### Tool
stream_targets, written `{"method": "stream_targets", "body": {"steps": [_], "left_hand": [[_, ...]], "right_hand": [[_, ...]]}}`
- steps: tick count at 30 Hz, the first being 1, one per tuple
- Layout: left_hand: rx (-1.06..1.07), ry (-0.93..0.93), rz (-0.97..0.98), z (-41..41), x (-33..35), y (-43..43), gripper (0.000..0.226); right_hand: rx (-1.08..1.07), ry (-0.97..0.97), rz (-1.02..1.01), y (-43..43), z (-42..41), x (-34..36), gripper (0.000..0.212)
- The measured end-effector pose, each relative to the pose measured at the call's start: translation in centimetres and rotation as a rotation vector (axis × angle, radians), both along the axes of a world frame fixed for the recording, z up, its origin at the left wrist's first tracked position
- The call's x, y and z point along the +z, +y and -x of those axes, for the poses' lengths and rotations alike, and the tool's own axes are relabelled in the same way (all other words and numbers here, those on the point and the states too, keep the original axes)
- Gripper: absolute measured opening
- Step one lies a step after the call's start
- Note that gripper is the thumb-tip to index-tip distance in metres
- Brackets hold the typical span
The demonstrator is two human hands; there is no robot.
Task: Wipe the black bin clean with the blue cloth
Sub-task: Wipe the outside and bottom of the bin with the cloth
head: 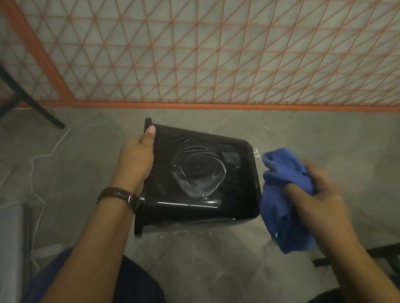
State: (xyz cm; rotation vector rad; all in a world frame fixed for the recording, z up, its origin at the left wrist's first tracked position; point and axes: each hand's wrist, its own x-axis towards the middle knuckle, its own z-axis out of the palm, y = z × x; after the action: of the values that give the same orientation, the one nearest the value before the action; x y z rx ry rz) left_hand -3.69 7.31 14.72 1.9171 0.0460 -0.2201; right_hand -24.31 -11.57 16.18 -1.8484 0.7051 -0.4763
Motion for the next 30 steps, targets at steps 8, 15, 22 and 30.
{"method": "stream_targets", "body": {"steps": [8, 15, 22, 30], "left_hand": [[0.011, 0.058, 0.079, 1.1, -0.1, -0.1, 0.033], [0.015, 0.068, 0.079, 1.7, -0.4, -0.1, 0.033], [0.062, 0.07, 0.055, 2.0, -0.2, -0.4, 0.037], [0.005, 0.047, -0.031, 1.9, 0.5, -0.3, 0.041]], "right_hand": [[0.105, 0.151, 0.214, 1.6, -2.1, -4.2, 0.06], [-0.003, 0.226, 0.153, 2.6, -3.1, -5.4, 0.043], [0.164, 0.22, 0.237, 1.7, -3.9, -5.2, 0.031], [0.244, 0.187, 0.348, 0.7, -3.9, -4.3, 0.034]]}}
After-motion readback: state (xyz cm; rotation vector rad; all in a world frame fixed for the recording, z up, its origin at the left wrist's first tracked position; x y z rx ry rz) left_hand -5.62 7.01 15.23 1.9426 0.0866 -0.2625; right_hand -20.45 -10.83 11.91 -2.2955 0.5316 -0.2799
